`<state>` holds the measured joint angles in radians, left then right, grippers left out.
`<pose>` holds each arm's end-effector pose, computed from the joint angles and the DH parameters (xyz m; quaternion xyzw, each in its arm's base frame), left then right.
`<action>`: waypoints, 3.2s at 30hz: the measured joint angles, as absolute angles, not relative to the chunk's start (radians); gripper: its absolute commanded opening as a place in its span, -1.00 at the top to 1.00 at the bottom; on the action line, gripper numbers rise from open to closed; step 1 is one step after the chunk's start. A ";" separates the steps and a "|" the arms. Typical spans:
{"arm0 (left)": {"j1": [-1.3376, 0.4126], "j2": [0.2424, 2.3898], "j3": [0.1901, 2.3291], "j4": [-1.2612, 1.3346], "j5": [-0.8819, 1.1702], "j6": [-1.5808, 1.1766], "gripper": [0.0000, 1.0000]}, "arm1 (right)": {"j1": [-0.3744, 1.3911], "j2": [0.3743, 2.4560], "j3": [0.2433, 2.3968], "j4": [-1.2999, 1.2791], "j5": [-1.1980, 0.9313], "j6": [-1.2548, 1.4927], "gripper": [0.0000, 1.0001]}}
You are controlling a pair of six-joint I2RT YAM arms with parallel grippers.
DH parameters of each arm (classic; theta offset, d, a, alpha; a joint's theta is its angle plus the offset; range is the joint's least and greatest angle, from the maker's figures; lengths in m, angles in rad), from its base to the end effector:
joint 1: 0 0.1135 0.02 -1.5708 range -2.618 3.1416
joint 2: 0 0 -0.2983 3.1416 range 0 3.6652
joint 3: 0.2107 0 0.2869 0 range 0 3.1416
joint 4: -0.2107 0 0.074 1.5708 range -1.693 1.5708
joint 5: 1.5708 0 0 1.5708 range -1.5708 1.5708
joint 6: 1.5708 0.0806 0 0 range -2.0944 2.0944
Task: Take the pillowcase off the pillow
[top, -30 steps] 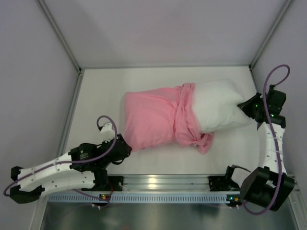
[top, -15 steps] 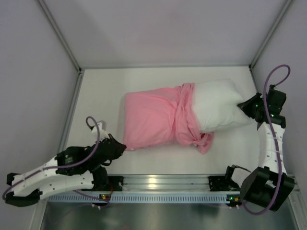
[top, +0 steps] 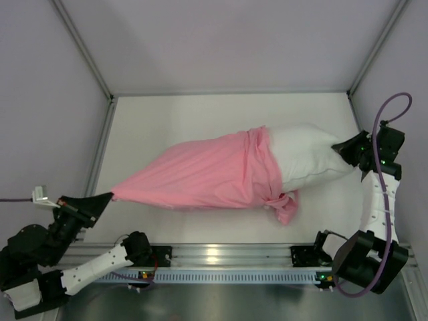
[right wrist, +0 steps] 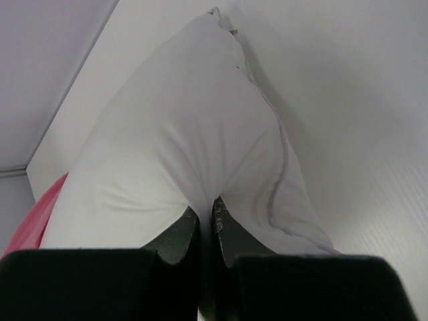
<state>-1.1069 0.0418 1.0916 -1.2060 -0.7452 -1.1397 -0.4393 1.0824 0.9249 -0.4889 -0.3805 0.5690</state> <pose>0.0226 0.0771 0.3784 -0.2481 0.7040 -0.4259 0.5113 0.2710 -0.0943 0.3025 0.3507 0.8103 0.1973 0.4260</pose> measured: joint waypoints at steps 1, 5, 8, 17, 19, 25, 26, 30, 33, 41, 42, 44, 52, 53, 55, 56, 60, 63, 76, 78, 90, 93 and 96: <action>-1.078 0.042 1.139 -1.232 -0.752 -1.129 1.00 | -0.440 1.082 0.925 -0.489 -0.390 0.572 1.00; -0.989 0.044 1.294 -1.300 -0.764 -1.086 1.00 | -0.440 1.082 0.925 -0.489 -0.425 0.585 1.00; -0.974 0.046 1.341 -1.333 -0.788 -1.072 1.00 | -0.450 1.082 0.925 -0.459 -0.401 0.588 1.00; -0.966 0.241 1.249 -1.343 -0.747 -0.992 0.97 | -0.466 1.081 0.925 -0.408 -0.368 0.588 1.00; -0.965 0.386 1.198 -1.308 -0.685 -0.952 0.53 | -0.451 1.078 0.924 -0.396 -0.380 0.589 1.00; -0.966 0.797 1.055 -1.143 -0.501 -0.852 -0.68 | -0.199 1.035 0.920 -0.371 -0.426 0.575 0.51; -0.966 0.815 1.052 -1.137 -0.490 -0.846 -0.77 | -0.133 1.019 0.908 -0.361 -0.432 0.568 0.48; -0.970 0.805 1.103 -1.118 -0.491 -0.815 -0.98 | 0.072 0.940 0.841 -0.364 -0.435 0.555 0.45; -0.970 0.822 1.219 -1.075 -0.493 -0.762 -0.98 | 0.149 0.882 0.792 -0.368 -0.419 0.549 0.35; -0.970 1.237 1.574 -0.924 -0.443 -0.612 -0.98 | 0.319 0.840 0.725 -0.364 -0.365 0.541 0.04; -0.970 1.321 1.613 -0.910 -0.439 -0.591 -0.98 | 0.332 0.837 0.714 -0.364 -0.358 0.542 0.03; -0.970 1.474 1.665 -0.884 -0.435 -0.549 -0.98 | 0.340 0.834 0.699 -0.364 -0.347 0.542 0.00; -0.957 1.845 1.818 -0.895 -0.449 -0.426 -0.91 | 0.350 0.805 0.693 -0.367 -0.322 0.542 -0.06; -0.948 1.866 1.827 -0.896 -0.451 -0.424 -0.76 | 0.356 0.803 0.693 -0.367 -0.321 0.542 -0.06; -0.917 1.902 1.834 -0.898 -0.470 -0.444 0.85 | 0.368 0.797 0.684 -0.365 -0.316 0.542 -0.07; -0.900 1.912 1.833 -0.901 -0.483 -0.450 1.00 | 0.375 0.793 0.673 -0.362 -0.314 0.542 -0.07; -0.840 1.911 1.771 -0.894 -0.553 -0.520 1.00 | 0.393 0.809 0.601 -0.318 -0.311 0.546 -0.09; -0.838 1.829 1.646 -0.839 -0.562 -0.567 1.00 | 0.407 0.863 0.555 -0.258 -0.313 0.559 -0.10; -0.875 1.023 1.233 -0.699 -0.414 -0.624 1.00 | 0.460 1.178 0.641 -0.101 -0.352 0.612 -0.15; -0.874 0.919 1.176 -0.681 -0.384 -0.617 1.00 | 0.465 1.245 0.690 -0.091 -0.380 0.609 -0.19; -0.870 0.510 0.842 -0.567 -0.332 -0.650 1.00 | 0.497 1.174 0.894 -0.381 -0.274 0.500 -0.99; -0.870 0.393 0.763 -0.550 -0.332 -0.689 1.00 | 0.496 1.151 0.921 -0.439 -0.221 0.472 -0.99; -0.870 0.299 0.704 -0.544 -0.330 -0.729 1.00 | 0.494 1.137 0.955 -0.490 -0.137 0.441 -0.99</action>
<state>-0.8700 0.2993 0.7044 -0.5442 -0.3302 -0.7292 0.4942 1.1374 0.9550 -0.4896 -0.1371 0.4412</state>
